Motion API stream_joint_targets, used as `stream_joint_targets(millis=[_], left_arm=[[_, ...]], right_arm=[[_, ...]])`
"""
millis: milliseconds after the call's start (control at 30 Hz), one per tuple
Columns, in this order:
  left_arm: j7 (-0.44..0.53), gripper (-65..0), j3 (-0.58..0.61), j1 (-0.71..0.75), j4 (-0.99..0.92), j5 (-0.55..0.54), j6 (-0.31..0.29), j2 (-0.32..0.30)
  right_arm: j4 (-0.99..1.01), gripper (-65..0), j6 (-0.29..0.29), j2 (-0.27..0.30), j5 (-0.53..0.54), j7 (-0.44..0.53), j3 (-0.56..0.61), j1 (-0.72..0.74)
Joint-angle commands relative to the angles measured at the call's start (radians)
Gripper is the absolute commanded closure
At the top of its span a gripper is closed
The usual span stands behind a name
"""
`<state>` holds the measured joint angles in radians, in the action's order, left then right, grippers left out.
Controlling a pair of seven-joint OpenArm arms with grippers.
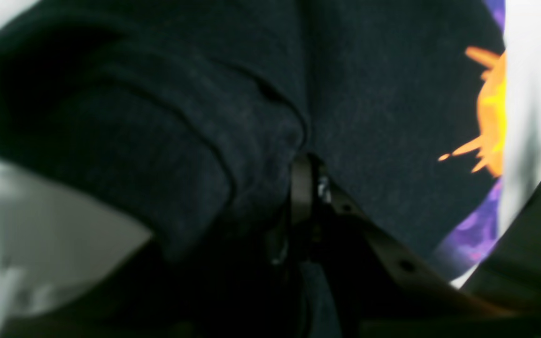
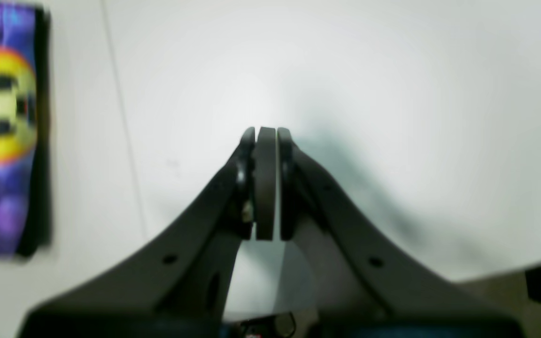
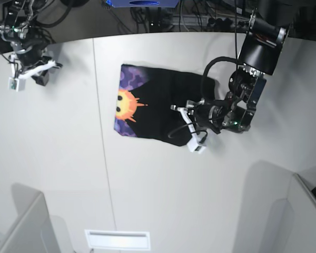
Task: Fold the T-shirt properly
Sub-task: 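Rotate and drag the folded shirt with the left gripper to square it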
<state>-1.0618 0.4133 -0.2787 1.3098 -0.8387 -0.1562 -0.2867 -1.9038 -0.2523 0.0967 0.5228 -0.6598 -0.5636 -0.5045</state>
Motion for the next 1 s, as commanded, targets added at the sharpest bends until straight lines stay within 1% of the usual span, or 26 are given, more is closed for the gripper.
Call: stream_joint_targets(millis=[0,133,200,300,333,400,467,600,733,800,867,967], left_arm=[[-0.011,0.0,0.051,-0.038,0.009,0.006,0.000,-0.013],[-0.007,0.0,0.247,-0.133,0.012,0.006,-0.003,-0.042],[-0.005,0.0,0.342,-0.178,0.017,0.008,-0.003,-0.058],[-0.004,0.0,0.480,-0.250,0.018,0.008,-0.010,-0.076],[-0.001,0.0,0.514,-0.270,0.020,0.008,-0.030,-0.084],[0.030,0.0,0.577,-0.308,0.030,0.035,-0.098,-0.090],[0.073,0.0,0.608,-0.317,0.066,0.112,-0.150,-0.116],[0.128,0.0,0.625,-0.314,0.118,0.318,-0.277,-0.125],[0.196,0.0,0.619,-0.288,0.126,0.514,-0.389,-0.121],[0.236,0.0,0.619,-0.270,0.124,0.597,-0.429,-0.115],[0.275,0.0,0.622,-0.268,0.119,0.661,-0.461,-0.090],[0.320,0.0,0.620,-0.267,0.113,0.723,-0.510,-0.069]], right_arm=[[-0.018,0.0,-0.017,0.002,0.009,0.018,-0.036,-0.006],[-0.016,0.0,-0.023,-0.025,0.007,0.018,-0.129,-0.016],[-0.016,0.0,-0.023,-0.031,0.009,0.018,-0.148,-0.023],[-0.015,0.0,-0.023,-0.033,0.009,0.021,-0.144,-0.049],[-0.015,0.0,-0.023,-0.041,0.009,0.022,-0.144,-0.053],[-0.015,0.0,-0.025,-0.067,0.006,0.022,-0.149,-0.055],[-0.015,0.0,-0.025,-0.079,0.004,0.022,-0.146,-0.061],[-0.015,0.0,-0.025,-0.113,0.004,0.024,-0.141,-0.069],[-0.015,0.0,-0.025,-0.130,0.004,0.024,-0.141,-0.075],[-0.015,0.0,-0.025,-0.134,0.004,0.024,-0.141,-0.076],[-0.013,0.0,-0.025,-0.137,0.004,0.024,-0.141,-0.076],[-0.013,0.0,-0.025,-0.139,0.004,0.024,-0.140,-0.076]])
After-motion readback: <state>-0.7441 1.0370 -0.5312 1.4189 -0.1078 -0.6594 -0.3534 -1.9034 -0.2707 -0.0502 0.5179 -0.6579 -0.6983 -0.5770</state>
